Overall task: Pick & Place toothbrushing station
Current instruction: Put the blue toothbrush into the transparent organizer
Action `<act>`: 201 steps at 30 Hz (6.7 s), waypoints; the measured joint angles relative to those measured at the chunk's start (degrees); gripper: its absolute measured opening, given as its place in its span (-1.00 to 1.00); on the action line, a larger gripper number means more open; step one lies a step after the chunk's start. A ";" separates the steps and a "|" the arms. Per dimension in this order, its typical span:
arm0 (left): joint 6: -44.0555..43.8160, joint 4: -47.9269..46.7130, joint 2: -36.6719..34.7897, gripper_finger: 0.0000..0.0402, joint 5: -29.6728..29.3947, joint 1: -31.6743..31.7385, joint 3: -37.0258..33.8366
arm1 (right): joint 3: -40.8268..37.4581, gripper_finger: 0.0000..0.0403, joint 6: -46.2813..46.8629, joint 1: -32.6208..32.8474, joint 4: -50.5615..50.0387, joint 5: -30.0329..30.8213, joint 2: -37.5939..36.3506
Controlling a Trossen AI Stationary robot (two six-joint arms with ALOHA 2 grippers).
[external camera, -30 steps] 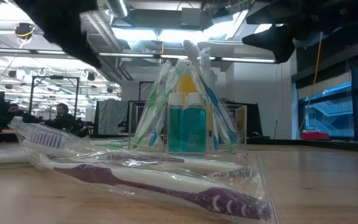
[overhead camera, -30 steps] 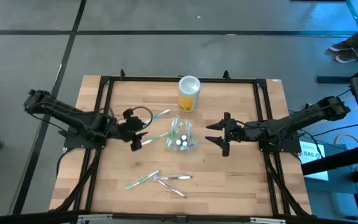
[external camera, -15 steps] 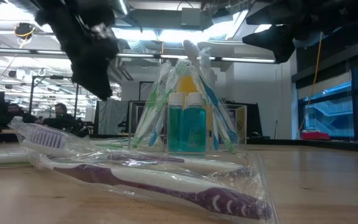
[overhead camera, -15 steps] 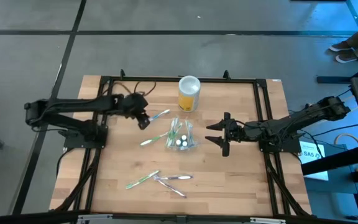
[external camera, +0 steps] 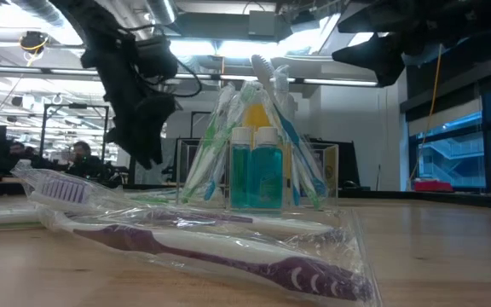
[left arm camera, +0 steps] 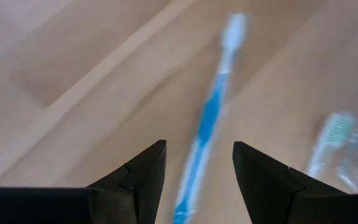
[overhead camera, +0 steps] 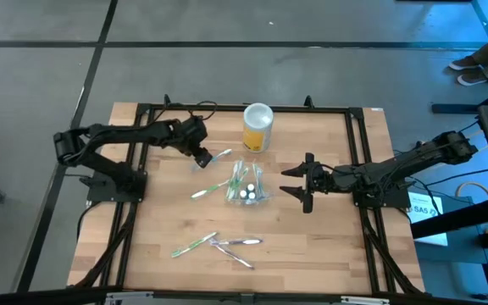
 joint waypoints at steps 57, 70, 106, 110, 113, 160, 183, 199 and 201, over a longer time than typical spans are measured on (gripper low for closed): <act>0.83 -11.81 14.31 -0.93 -6.70 -5.94 6.96 | 0.00 0.03 -0.01 -0.02 -1.86 -2.95 0.02; -8.08 -20.11 -2.99 -0.93 -16.59 -17.10 7.61 | -0.02 0.20 -0.33 -0.02 -1.50 -2.80 0.02; 4.99 31.41 -10.11 -0.92 -38.24 -62.52 7.85 | -0.02 0.18 -9.42 2.60 12.86 -13.44 0.79; 10.58 41.08 -5.29 -0.92 -34.20 -60.27 7.85 | -0.02 0.19 -10.69 3.72 16.58 -13.45 2.50; 12.65 46.26 -1.71 -0.92 -30.85 -57.94 7.85 | -0.02 0.25 -10.71 3.91 17.69 -11.81 4.00; 15.31 63.89 10.95 -0.92 -18.49 -49.15 7.83 | 24.37 -0.45 -21.73 7.13 11.70 -8.88 24.52; 16.26 62.80 10.89 -0.61 -19.29 -49.28 7.83 | 24.39 -0.91 -23.78 7.13 10.76 -8.52 24.52; 16.00 62.62 10.89 -0.06 -16.97 -49.92 7.83 | 24.39 -0.91 -22.56 7.16 9.94 -8.51 24.52; 17.12 62.35 10.89 -0.04 -17.37 -50.20 7.83 | 24.39 -0.91 -22.49 7.40 9.82 -8.49 24.43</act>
